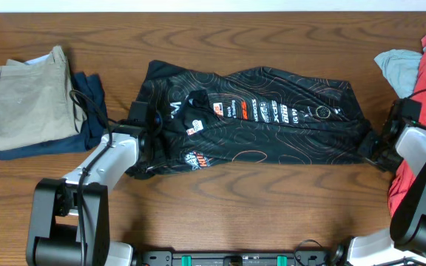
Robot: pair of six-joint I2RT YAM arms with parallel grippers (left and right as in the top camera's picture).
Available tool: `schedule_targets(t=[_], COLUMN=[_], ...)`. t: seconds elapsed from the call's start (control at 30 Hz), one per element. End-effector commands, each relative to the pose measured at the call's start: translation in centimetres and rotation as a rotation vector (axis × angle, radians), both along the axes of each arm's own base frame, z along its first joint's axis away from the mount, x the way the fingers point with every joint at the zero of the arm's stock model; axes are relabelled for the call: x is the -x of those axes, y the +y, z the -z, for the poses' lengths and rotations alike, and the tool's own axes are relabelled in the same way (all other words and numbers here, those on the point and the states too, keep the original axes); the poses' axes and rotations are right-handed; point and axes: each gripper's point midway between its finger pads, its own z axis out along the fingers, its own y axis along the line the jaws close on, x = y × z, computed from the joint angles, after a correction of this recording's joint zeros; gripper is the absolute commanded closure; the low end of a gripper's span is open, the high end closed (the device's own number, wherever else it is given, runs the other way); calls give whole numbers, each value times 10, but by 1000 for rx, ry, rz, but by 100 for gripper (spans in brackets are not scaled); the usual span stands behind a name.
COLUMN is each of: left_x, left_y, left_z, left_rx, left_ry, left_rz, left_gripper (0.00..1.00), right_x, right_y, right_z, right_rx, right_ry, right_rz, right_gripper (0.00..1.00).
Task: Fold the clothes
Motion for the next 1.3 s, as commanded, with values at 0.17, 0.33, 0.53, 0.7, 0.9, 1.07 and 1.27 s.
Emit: schedule_targets(t=[0.17,0.33,0.53,0.7,0.9,1.07,1.27], left_x=[45,60,55,27,-12,-34,-38], left_y=[14,27,29,25,19,4,-3], left_z=[9,1,-18,-55,-102,-116,-106], left_rx=[-61,-133,-142,-129,-103,-23,10], left_ry=[176,239,220,92,-141,-267,-248], left_rz=[30,35,81,89,79,84,90], left_gripper=[48,48,38,22,14,15,16], right_x=[50,95,91,44,-4,-30,-42], right_y=[-9,-23,-22,-14,-6,9,23], right_z=[10,2,-9,-48,-107,-122,-99], right_rx=[50,112,54,-36,-81,-153,-189], right_ry=[166,307,250,24,-264,-398,-353], right_rz=[87,298,310,198,88,-36,-89], right_gripper=[99,99,99,64,36,51,44])
